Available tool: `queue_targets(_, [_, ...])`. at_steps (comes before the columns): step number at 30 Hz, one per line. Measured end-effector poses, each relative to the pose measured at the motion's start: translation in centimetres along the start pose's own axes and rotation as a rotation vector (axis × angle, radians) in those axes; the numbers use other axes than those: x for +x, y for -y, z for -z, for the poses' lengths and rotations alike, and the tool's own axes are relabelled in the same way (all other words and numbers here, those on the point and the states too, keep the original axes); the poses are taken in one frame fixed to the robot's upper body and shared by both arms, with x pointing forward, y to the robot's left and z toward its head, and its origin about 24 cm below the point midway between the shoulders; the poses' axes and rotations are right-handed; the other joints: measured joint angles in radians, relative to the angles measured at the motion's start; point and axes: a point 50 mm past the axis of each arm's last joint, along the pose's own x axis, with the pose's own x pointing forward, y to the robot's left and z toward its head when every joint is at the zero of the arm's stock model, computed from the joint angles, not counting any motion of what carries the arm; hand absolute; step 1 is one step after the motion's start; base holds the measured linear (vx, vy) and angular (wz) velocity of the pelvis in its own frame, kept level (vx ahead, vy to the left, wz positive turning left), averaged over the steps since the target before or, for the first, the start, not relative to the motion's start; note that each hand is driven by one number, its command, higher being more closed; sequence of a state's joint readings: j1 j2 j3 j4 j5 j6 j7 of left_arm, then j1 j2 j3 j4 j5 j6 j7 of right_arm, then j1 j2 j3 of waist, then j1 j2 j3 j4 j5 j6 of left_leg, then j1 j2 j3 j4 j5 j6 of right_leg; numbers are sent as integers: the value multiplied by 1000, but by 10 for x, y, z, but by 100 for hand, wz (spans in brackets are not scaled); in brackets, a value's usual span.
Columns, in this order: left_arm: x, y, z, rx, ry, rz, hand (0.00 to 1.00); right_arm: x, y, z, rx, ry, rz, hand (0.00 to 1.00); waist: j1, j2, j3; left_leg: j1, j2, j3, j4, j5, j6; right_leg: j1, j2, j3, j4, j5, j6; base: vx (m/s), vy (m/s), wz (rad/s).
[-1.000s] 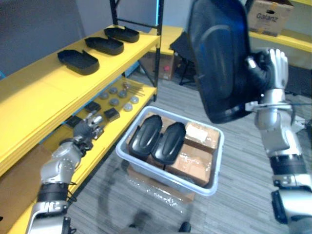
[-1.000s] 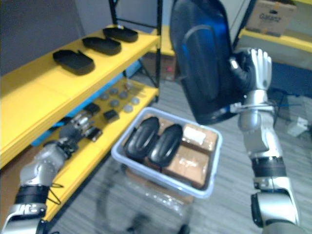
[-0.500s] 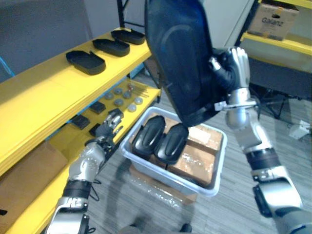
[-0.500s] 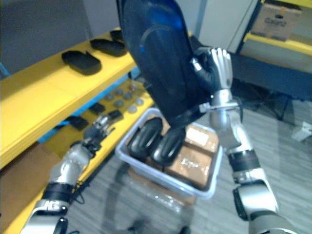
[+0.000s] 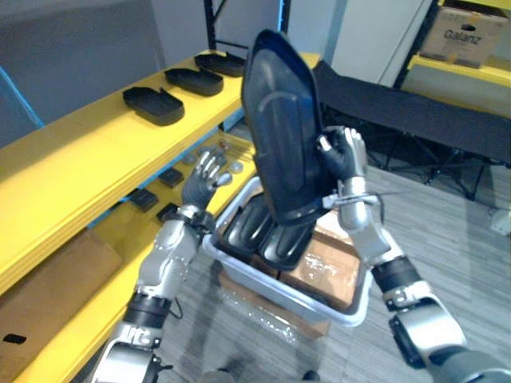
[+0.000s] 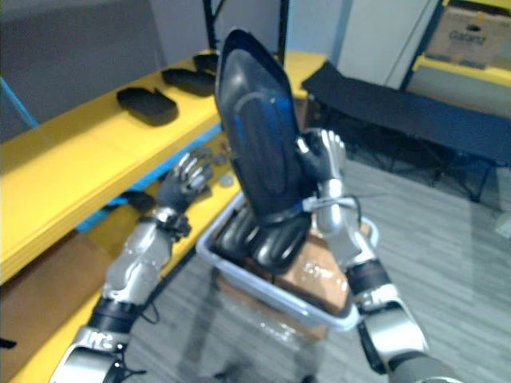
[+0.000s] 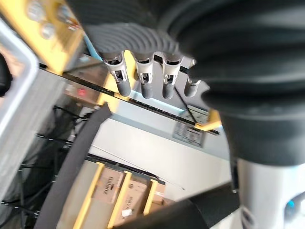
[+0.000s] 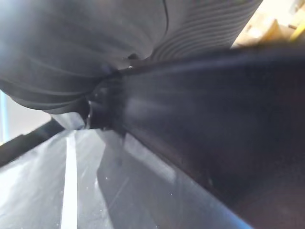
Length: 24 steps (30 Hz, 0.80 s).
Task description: Walk over and take plastic housings, then place them on the shelf
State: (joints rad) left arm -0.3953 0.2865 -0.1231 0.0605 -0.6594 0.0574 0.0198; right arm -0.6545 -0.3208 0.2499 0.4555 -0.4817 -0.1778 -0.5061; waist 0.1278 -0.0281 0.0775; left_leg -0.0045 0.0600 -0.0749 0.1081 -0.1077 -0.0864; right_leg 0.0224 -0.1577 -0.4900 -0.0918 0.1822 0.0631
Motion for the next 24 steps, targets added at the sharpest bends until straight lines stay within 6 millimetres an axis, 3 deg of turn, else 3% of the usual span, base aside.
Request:
queue_targets(9, [-1,9,-7,10,31,40,0,-1,0,2,-4,-8,17,100,2,0,0,-7,0,-6,6,0,0,0,1,-6,0,0,0,-2,0,0])
queue_targets(24, [-13,19,34,37,-139,57,0,12,-5,-14,-38,46,38,100,16,0,0,-13,-1,-18,7,2,-2,0,1,-14,0,2,0,-1,-4,2])
